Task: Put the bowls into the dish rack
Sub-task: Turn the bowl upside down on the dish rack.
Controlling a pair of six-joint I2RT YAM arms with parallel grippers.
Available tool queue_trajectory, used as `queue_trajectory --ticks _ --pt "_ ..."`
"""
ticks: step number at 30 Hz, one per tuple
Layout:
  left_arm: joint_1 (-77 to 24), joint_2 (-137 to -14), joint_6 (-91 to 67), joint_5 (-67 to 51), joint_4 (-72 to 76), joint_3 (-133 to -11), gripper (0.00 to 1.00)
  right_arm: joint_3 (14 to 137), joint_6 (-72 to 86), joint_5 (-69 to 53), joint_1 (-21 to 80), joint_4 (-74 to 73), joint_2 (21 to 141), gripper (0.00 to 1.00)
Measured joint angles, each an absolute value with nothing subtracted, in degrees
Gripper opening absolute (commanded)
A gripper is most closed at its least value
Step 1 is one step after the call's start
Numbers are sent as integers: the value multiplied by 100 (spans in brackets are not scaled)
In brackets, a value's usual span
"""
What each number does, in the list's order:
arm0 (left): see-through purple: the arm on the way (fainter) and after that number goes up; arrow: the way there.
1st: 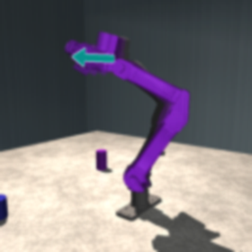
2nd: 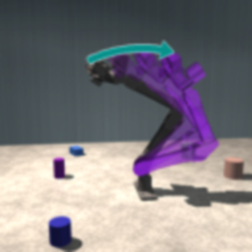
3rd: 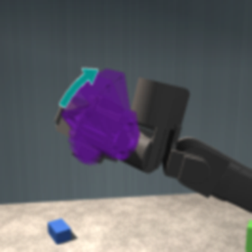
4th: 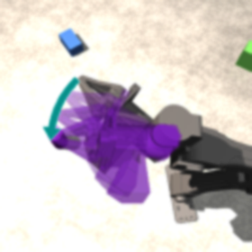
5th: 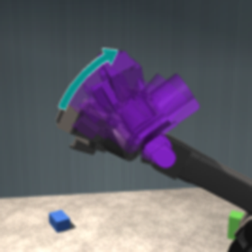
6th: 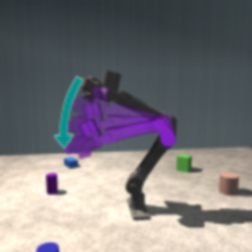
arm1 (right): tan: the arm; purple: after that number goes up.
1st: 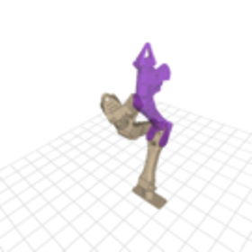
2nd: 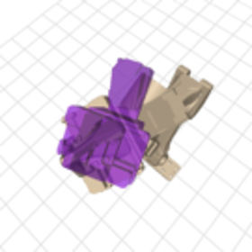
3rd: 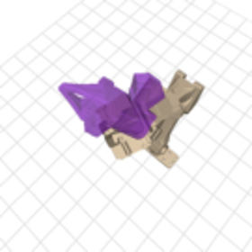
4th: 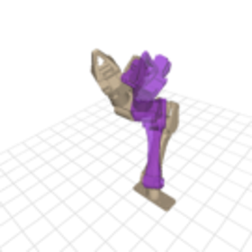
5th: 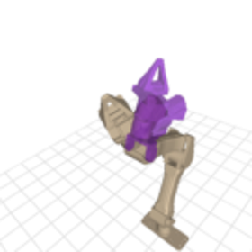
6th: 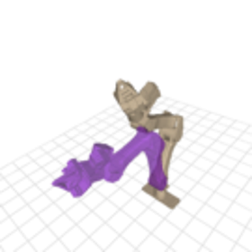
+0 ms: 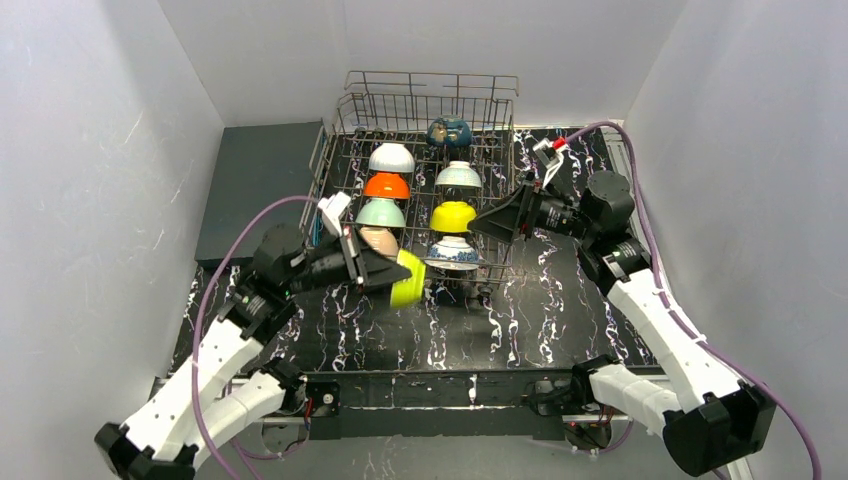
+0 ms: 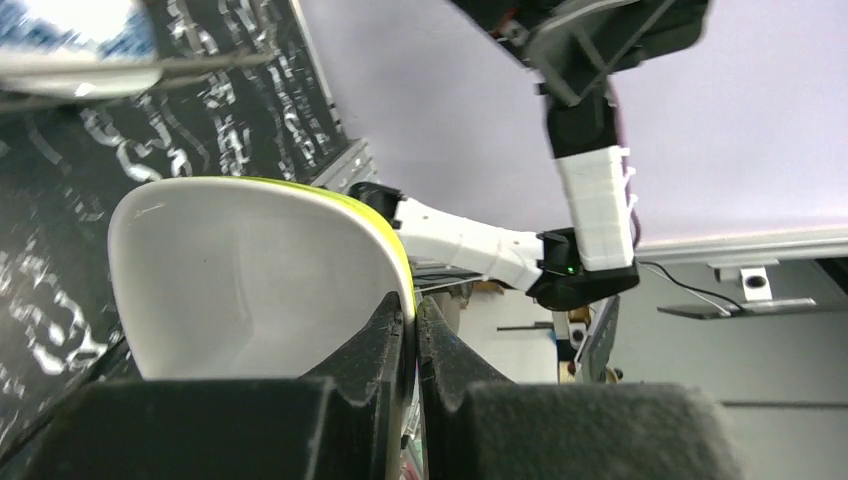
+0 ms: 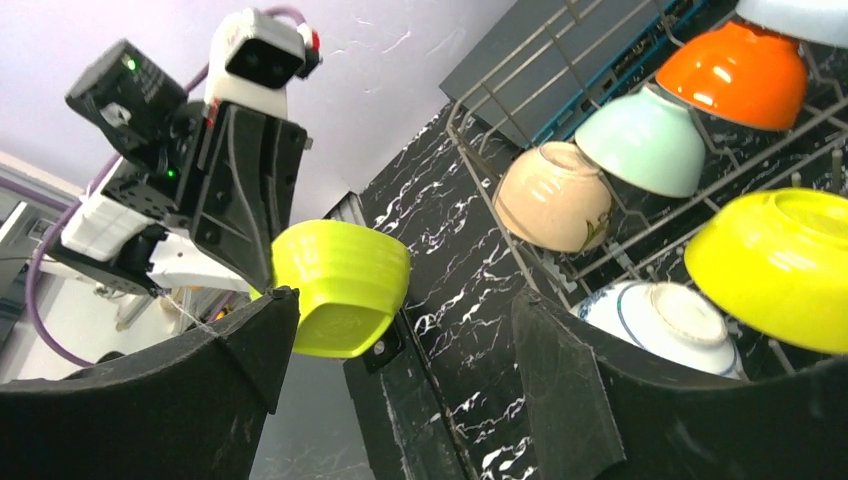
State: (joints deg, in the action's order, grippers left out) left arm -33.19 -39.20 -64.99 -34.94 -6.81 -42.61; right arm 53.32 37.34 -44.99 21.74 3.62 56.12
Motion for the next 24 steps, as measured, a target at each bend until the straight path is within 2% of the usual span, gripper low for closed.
queue_trajectory --ticks 10,24 --pt "-3293 -5776 -6060 -3839 274 -5907 0 5162 4112 -4932 2174 2001 6274 91" --pt "-2517 -7494 -6425 -2867 1627 -5924 0 5024 4005 -4217 2165 2174 6853 92"
